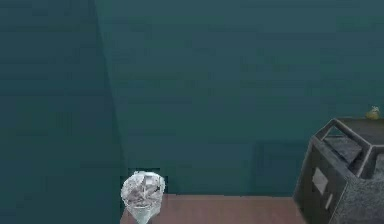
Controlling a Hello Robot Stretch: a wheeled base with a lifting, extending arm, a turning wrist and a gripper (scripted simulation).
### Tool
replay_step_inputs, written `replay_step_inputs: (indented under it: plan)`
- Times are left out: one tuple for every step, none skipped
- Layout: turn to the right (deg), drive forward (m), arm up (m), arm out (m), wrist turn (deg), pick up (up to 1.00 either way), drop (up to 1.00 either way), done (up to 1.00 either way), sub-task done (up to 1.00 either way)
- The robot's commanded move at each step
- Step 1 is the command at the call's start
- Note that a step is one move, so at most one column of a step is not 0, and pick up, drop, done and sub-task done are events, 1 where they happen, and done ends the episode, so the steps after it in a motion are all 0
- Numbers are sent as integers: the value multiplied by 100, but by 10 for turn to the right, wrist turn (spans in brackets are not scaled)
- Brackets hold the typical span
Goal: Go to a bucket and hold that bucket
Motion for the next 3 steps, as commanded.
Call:
replay_step_inputs:
  plan:
    - [0,20,0,0,0,0,0,0,0]
    - [-450,0,0,0,0,0,0,0,0]
    - [-450,0,0,0,0,0,0,0,0]
